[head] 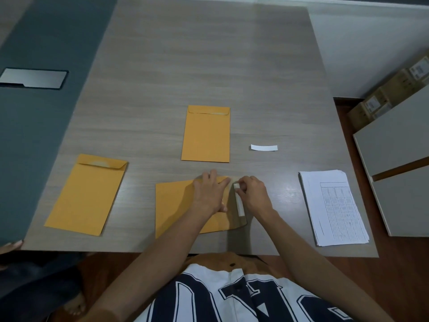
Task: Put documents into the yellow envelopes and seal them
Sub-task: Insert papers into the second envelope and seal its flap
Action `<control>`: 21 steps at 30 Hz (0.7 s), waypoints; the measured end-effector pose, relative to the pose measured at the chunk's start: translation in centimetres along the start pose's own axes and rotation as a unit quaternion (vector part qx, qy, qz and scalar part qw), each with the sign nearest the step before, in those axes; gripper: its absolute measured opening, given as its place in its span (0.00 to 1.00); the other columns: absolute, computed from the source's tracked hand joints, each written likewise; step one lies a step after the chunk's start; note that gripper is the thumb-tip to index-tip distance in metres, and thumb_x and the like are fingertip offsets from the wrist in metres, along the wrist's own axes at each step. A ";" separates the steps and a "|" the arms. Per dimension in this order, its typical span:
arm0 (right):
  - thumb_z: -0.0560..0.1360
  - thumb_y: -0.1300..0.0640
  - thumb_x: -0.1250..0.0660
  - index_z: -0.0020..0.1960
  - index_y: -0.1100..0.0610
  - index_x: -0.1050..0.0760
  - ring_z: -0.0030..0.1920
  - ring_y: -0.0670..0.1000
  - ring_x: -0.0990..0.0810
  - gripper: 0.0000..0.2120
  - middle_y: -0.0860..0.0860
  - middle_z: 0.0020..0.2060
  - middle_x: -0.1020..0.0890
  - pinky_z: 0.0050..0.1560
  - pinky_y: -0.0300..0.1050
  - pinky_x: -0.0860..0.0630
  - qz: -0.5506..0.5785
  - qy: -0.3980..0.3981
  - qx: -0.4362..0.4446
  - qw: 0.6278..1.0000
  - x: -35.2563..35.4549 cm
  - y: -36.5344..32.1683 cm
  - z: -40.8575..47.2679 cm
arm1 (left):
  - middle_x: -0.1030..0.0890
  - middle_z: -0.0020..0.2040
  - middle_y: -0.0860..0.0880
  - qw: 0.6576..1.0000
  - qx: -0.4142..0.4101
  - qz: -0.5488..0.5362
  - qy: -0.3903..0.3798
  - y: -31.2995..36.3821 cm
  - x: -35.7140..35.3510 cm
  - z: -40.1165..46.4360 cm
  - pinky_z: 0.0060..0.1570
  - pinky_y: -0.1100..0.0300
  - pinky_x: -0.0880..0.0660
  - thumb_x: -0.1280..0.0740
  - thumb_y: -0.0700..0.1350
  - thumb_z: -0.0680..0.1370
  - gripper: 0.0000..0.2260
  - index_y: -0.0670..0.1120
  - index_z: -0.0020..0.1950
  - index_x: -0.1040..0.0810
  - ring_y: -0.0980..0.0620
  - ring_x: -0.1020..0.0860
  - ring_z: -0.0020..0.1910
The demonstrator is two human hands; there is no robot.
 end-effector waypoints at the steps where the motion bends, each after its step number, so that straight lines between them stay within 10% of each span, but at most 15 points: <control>1: 0.76 0.59 0.31 0.56 0.61 0.22 0.45 0.49 0.24 0.10 0.54 0.48 0.21 0.47 0.40 0.27 -0.003 0.002 0.001 1.000 0.0 0.0 0.1 | 0.41 0.69 0.42 1.000 0.001 0.000 -0.003 0.0 0.0 0.0 0.59 0.43 0.30 0.27 0.66 0.66 0.42 0.59 0.75 0.43 0.40 0.39 0.66; 21: 0.77 0.60 0.32 0.43 0.55 0.27 0.41 0.50 0.23 0.05 0.52 0.41 0.23 0.43 0.46 0.22 0.068 -0.037 -0.053 0.996 -0.9 1.5 2.2 | 0.42 0.70 0.41 1.000 0.005 0.015 -0.007 0.0 -0.1 0.1 0.58 0.42 0.30 0.28 0.67 0.66 0.43 0.59 0.75 0.44 0.40 0.39 0.66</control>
Point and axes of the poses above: each hand's wrist, its own z-axis towards the middle knuckle, its own x-axis out of the back of the hand, y = z × x, the point moved 8 cm from there along z, towards the middle knuckle
